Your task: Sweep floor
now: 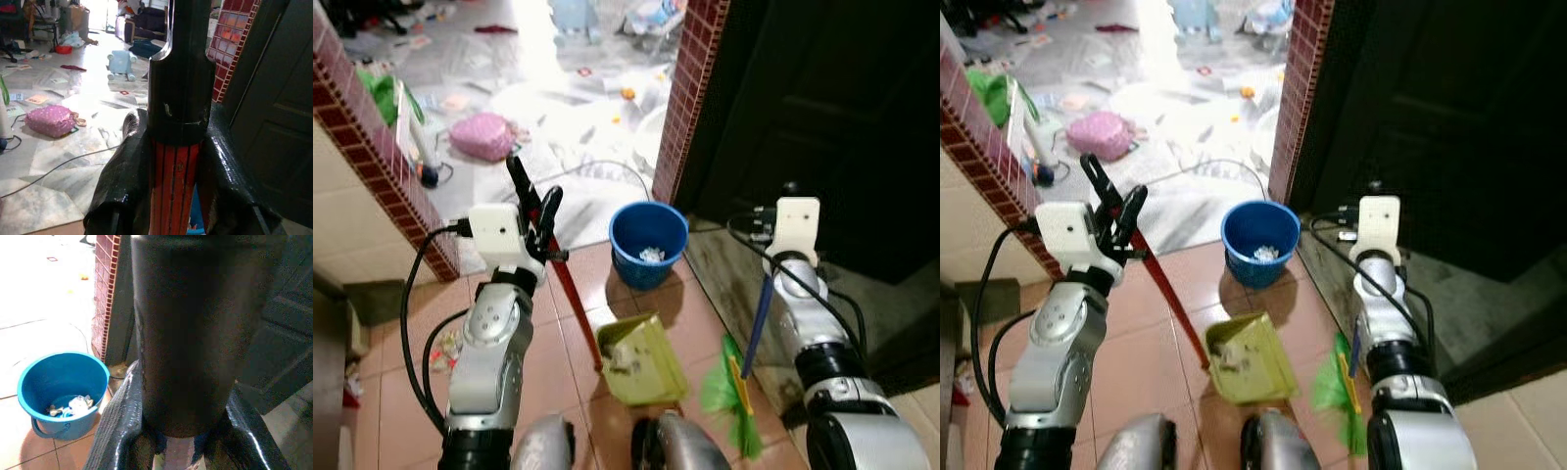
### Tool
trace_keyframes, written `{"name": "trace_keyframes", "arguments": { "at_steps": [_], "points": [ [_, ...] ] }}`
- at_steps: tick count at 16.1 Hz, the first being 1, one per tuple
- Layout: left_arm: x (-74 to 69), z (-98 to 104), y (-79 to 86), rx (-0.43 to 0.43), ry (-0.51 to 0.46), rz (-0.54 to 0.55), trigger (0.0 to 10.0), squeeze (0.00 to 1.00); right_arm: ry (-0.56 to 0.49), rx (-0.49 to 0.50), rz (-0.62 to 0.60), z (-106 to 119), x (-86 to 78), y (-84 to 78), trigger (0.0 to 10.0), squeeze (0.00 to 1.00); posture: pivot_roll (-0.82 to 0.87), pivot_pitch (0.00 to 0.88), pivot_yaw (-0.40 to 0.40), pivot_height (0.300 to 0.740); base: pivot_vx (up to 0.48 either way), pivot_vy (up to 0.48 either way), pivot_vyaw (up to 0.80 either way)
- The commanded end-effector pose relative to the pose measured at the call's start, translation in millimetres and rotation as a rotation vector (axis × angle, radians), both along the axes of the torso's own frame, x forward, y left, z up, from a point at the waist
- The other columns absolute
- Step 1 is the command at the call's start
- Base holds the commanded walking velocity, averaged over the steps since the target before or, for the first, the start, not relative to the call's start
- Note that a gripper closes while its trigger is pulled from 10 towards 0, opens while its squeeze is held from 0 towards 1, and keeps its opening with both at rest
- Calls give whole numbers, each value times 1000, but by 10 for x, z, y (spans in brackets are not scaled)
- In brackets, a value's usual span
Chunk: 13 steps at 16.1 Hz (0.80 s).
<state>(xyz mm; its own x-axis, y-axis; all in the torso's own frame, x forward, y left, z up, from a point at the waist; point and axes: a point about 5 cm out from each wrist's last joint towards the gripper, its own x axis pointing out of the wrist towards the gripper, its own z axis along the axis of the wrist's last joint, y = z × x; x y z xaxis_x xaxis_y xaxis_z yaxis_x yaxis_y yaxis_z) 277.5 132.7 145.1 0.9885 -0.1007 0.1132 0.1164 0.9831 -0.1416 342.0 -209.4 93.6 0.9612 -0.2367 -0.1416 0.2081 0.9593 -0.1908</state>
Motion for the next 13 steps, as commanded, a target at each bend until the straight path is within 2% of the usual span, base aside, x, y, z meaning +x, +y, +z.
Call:
{"name": "trace_keyframes", "arguments": {
  "at_steps": [1, 6, 10, 13],
  "points": [
    [3, 93, 8, -6, -48, 4, 10000, 0, 8, 11, 12, -8, 7, 27, 10000, 0, -11, 127, -67, 740, 0, 0, 0],
    [-2, 180, 91, -4, -83, 59, 10000, 0, 6, 2, 7, -1, 11, 19, 10000, 0, -15, 128, -61, 740, 0, 0, 0],
    [98, 508, 245, 3, -196, 147, 10000, 0, -1, 4, 5, 26, 43, 35, 10000, 0, -15, 129, -57, 740, 0, 0, 0],
    [149, 904, 314, -43, -318, 197, 10000, 0, 3, 4, 1, 10, 34, 29, 10000, 0, -17, 127, -53, 740, 0, 0, 0]
  ]
}}
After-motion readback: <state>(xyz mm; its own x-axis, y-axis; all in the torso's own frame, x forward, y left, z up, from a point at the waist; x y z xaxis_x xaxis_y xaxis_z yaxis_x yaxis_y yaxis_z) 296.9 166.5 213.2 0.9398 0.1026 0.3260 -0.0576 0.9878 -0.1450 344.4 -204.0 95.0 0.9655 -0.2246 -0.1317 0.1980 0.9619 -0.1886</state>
